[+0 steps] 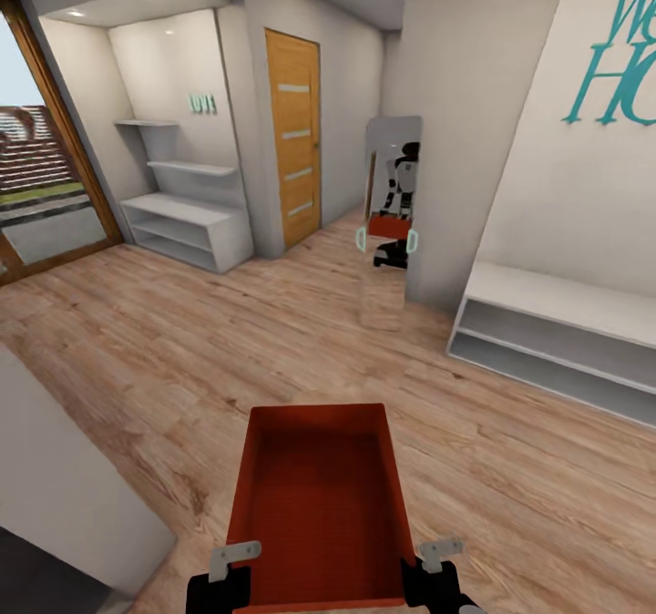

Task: Move the two storage containers from the living room to the garage. In the garage, place one container on the floor and stack the other container on top of it (either order is fine).

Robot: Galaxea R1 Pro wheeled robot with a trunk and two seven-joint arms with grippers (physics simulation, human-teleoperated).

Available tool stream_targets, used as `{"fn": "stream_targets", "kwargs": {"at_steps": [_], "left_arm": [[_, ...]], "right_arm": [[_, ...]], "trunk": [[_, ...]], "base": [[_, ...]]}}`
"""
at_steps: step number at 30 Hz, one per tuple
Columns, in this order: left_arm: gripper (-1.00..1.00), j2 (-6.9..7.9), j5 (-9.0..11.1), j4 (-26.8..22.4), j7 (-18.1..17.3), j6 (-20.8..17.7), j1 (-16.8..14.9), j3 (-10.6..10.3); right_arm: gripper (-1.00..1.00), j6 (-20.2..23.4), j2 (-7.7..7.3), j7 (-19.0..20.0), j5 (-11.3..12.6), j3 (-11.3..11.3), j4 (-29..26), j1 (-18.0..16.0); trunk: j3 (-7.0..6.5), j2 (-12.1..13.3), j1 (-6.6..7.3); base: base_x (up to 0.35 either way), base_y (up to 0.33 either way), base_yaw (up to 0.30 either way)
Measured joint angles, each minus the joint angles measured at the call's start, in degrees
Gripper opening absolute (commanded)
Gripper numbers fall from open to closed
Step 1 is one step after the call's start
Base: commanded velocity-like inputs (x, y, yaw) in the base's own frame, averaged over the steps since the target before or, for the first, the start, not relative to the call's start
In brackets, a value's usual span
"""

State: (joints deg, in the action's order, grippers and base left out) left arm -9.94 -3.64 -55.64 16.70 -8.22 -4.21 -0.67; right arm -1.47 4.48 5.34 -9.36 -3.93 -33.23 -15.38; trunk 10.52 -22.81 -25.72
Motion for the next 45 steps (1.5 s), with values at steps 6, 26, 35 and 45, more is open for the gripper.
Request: {"fn": "stream_targets", "kwargs": {"at_steps": [6,26,35,45], "left_arm": [[-1.00,0.00,0.01,0.01,0.00,-0.06,0.00,0.01],[-1.00,0.00,-0.01,0.17,0.01,-0.09,0.00,0.01],[-1.00,0.00,0.00,0.12,0.01,-0.10,0.01,0.01],[-1.00,0.00,0.09,0.19,0.06,-0.08,0.00,-0.02]], "right_arm": [[-1.00,0.07,0.00,0.00,0.00,0.01,0.00,0.00],[-1.00,0.00,-0.01,0.00,-0.01,-0.03,0.25,0.00],[-1.00,0.01,-0.01,0.01,0.00,-0.02,0.25,-0.03],[-1.00,0.08,-0.03,0.04,-0.01,-0.03,0.22,-0.02]], "trunk": [[0.00,0.00,0.00],[0.28,0.00,0.00],[0.52,0.00,0.00],[0.67,0.00,0.00]], "base": [[0.326,0.000,0.008],[0.326,0.000,0.126],[0.326,0.000,0.262],[0.326,0.000,0.110]]}}
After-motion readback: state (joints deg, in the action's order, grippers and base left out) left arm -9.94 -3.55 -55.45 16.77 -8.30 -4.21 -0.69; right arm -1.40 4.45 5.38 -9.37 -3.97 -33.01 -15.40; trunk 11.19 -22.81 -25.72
